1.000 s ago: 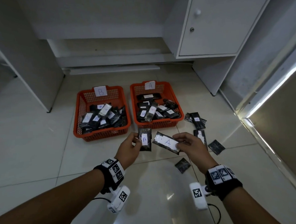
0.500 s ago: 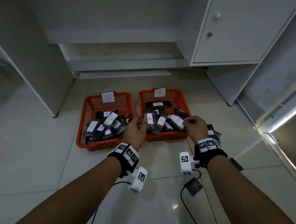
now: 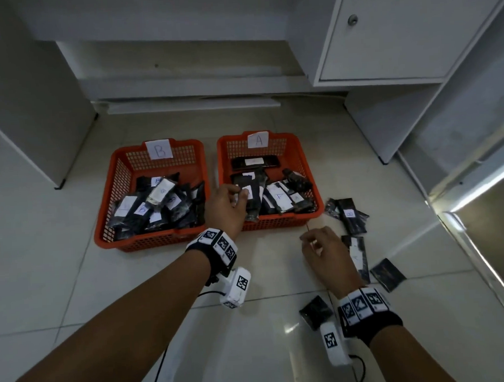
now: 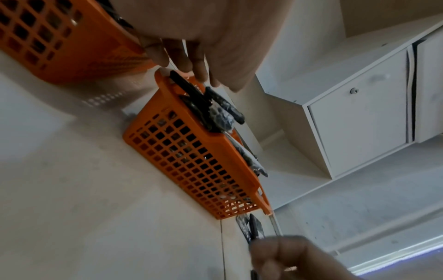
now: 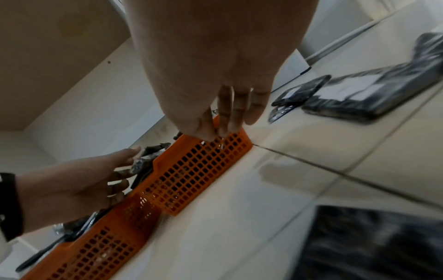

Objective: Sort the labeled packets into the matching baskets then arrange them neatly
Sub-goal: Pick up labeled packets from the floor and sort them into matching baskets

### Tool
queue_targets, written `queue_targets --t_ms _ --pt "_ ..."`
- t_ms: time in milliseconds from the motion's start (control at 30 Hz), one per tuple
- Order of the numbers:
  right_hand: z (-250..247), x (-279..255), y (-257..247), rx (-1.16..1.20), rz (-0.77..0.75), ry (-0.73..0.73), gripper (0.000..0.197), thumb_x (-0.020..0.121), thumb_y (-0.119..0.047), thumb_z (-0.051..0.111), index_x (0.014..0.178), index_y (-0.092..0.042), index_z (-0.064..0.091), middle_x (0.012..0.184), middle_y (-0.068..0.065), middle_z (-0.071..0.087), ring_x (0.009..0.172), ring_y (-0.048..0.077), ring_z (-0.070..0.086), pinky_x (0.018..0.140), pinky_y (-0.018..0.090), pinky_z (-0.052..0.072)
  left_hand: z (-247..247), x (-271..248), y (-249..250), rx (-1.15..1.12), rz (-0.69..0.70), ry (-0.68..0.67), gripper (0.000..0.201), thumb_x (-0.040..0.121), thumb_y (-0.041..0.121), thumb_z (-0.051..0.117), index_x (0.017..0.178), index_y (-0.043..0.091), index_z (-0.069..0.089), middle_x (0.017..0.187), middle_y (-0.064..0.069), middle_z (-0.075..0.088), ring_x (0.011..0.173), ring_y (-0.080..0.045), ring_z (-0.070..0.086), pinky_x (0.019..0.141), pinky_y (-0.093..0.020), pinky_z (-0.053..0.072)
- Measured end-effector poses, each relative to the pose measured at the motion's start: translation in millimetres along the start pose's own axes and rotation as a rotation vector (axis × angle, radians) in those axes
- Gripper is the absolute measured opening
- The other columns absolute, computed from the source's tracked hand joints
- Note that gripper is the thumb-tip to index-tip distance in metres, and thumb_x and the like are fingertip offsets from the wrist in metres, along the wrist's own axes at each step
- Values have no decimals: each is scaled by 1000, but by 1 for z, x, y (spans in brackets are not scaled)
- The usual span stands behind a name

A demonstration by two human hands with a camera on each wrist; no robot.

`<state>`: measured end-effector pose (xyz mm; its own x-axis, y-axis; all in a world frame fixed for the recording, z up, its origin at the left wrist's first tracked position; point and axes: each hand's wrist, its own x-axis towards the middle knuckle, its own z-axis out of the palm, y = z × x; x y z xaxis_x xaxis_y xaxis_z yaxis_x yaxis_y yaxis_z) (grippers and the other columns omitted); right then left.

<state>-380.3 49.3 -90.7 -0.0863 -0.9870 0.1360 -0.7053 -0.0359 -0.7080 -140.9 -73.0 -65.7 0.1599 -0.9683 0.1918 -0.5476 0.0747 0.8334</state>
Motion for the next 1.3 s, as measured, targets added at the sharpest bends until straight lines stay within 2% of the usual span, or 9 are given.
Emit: queue_targets --t_ms 133,333,500,700,800,867,1000,1167,1300 --pt "1 -37 17 -123 106 -242 21 94 -24 69 114 -27 68 107 -10 52 93 8 59 86 36 57 -4 -11 -1 76 15 40 31 93 60 53 112 35 54 115 -5 59 101 -32 58 87 -43 52" --pt "10 -81 28 -409 248 -407 78 63 -74 62 130 -37 51 117 -9 42 105 20 55 80 37 55 -37 -37 -1 101 215 -96 26 98 49 58 117 32 55 116 3 52 106 -22 53 92 -42 50" --pt "11 -83 8 -315 293 -379 63 79 -59 74 131 -33 49 117 -7 47 100 18 63 81 37 57 -67 -59 -3 142 309 -169 17 99 43 59 113 32 58 107 11 49 100 -14 50 87 -35 47" --pt "19 -91 -12 -413 219 -486 55 79 -44 75 126 -25 55 114 -2 51 102 20 61 84 31 54 -81 -81 -18 74 355 -276 5 98 29 63 103 30 62 102 16 51 98 -5 53 82 -19 42" --pt "18 -91 -22 -188 264 -349 29 82 -39 72 105 -27 59 95 -8 64 85 12 64 74 32 56 -81 -87 -22 16 333 -413 5 98 31 62 95 35 62 98 19 56 94 -3 56 77 -23 48" --pt "16 -88 -36 124 304 -209 2 97 -24 66 98 -25 66 88 -6 74 84 13 70 70 31 57 -79 -92 -21 3 257 -523 4 98 38 62 95 37 64 99 20 61 90 -2 59 77 -27 52" --pt "9 -77 -76 722 411 -141 19 107 -5 50 111 -5 69 114 8 76 103 29 75 85 43 64 -68 -106 -16 -15 130 -721 22 94 55 64 109 39 66 108 22 67 84 -3 64 82 -27 56" --pt "10 -68 -94 889 406 -164 21 108 -12 54 118 -12 72 118 9 75 113 26 72 98 43 59 -50 -117 -4 -166 30 -822 19 94 52 66 106 37 68 101 13 72 78 -6 71 78 -35 59" --pt "5 -63 -81 717 353 -132 17 104 -28 65 117 -28 75 116 -2 76 113 15 71 99 37 56 -41 -117 4 -155 7 -784 14 95 43 69 97 30 67 85 7 70 72 -12 72 76 -41 59"
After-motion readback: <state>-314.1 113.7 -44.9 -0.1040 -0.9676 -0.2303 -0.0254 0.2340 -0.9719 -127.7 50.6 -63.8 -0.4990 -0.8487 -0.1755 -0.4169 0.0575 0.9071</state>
